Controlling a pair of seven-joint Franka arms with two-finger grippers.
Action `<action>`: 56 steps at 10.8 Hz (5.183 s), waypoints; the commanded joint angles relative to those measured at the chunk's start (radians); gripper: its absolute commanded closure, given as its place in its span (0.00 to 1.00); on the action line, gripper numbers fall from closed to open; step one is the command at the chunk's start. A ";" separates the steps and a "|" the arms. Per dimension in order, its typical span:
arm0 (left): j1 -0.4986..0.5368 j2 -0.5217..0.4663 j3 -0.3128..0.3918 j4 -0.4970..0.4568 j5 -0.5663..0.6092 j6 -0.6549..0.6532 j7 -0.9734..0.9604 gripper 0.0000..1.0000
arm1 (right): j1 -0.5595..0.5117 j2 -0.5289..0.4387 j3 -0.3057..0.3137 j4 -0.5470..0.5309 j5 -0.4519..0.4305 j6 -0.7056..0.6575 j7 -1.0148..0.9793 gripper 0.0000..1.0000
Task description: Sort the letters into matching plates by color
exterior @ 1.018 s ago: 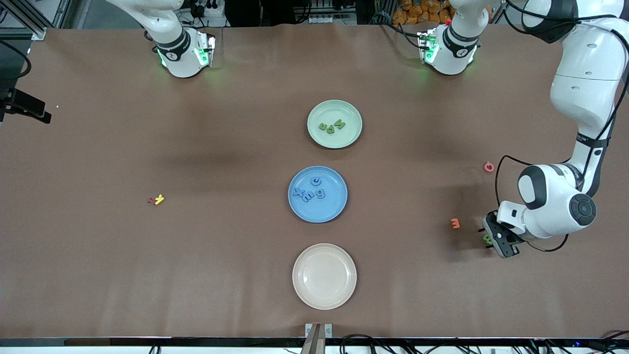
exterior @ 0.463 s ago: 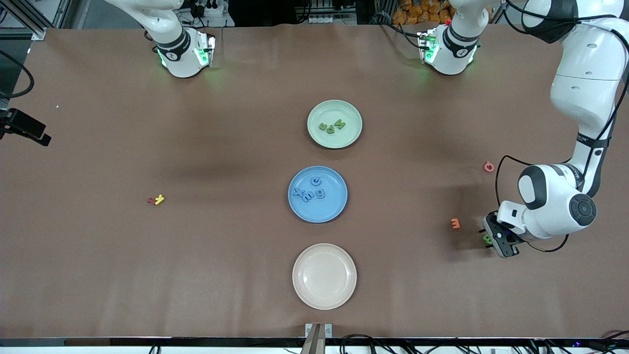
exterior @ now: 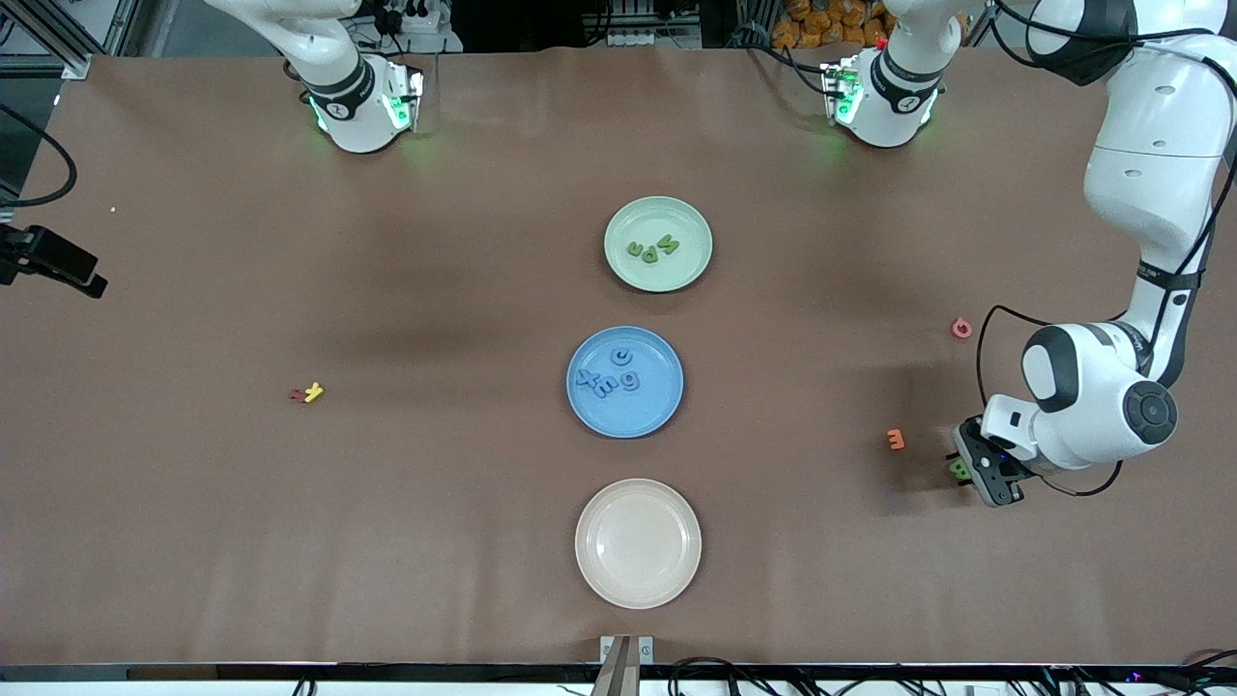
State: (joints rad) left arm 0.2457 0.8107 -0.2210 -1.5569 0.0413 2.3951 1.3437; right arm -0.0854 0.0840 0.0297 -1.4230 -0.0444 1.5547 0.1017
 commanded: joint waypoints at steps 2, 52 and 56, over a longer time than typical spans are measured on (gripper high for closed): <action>-0.008 0.013 0.014 0.014 0.020 -0.016 0.014 1.00 | 0.021 -0.004 -0.027 -0.007 0.003 0.015 0.015 0.00; -0.341 -0.640 -0.220 -0.332 -0.006 -0.359 -1.705 0.00 | 0.044 0.028 -0.045 -0.002 0.008 0.028 0.016 0.00; -0.338 -0.660 -0.040 -0.172 -0.005 -0.508 -1.629 0.00 | 0.046 0.028 -0.042 -0.002 0.015 0.042 0.016 0.00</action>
State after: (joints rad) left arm -0.0842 0.1598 -0.3397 -1.7988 0.0188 1.9518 -0.3034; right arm -0.0420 0.1136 -0.0139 -1.4262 -0.0423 1.5923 0.1058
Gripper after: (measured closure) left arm 0.000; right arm 0.000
